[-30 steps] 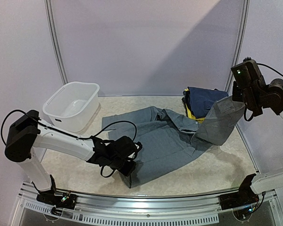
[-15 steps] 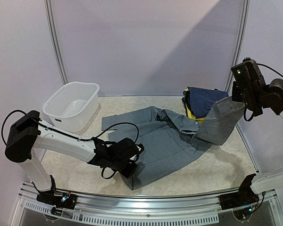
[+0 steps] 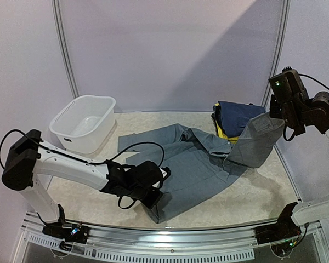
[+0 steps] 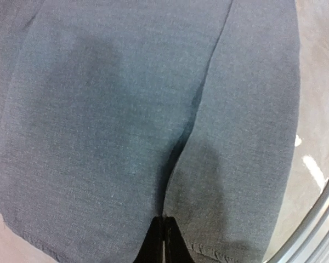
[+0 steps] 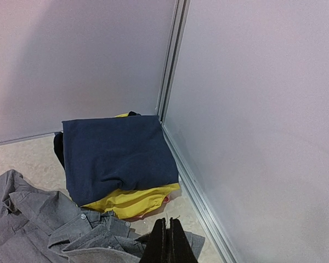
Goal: Fold and stack the mixed laundry pile
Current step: Adjust the crumpled shirt at the center of the board.
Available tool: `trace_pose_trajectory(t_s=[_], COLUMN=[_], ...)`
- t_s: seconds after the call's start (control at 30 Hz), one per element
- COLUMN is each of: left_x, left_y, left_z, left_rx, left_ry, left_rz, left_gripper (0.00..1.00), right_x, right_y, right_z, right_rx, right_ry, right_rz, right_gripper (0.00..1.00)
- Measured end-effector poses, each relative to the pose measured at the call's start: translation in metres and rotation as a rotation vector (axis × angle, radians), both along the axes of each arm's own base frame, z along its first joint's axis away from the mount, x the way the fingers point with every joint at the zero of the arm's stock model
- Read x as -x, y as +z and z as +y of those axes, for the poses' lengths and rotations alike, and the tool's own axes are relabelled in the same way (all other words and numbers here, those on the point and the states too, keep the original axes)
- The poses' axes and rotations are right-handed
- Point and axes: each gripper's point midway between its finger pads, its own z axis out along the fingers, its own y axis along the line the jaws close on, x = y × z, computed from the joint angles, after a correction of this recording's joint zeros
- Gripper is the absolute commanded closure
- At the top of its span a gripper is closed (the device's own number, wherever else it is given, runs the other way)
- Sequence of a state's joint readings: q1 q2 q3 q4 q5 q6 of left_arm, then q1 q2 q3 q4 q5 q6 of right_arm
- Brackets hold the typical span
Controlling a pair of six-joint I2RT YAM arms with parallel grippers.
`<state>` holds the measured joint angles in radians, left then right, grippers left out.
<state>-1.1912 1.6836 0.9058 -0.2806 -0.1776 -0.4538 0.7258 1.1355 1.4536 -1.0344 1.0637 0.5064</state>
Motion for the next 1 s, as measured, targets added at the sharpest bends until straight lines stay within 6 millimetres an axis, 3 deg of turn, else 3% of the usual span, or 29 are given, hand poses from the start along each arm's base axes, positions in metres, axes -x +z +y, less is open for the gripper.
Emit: trace_pose_trajectory(t_s=[0.2,0.7,0.9,1.0], left_x=[0.002,0.014,0.010,0.005], left_y=[0.022,-0.004,-0.004,-0.004], left_z=[-0.003,-0.009,-0.007,-0.002], left_rx=[0.038,0.011,-0.006,-0.024], left_ry=[-0.019,-0.070,-0.060,-0.034], left_rz=[-0.036,0.017,-0.013,-0.037], left_gripper=[0.97,0.91,0.57,0.47], right_x=[0.000,-0.003,-0.003,-0.004], right_y=[0.001,0.002,0.002,0.001], right_z=[0.000,0.003,0.003,0.004], right_rx=[-0.003,0.005,0.004,0.007], right_ry=[0.000,0.004,0.004,0.004], right_rz=[-0.003,0.001,0.001,0.004], right_gripper=[1.00,1.00,1.00,1.00])
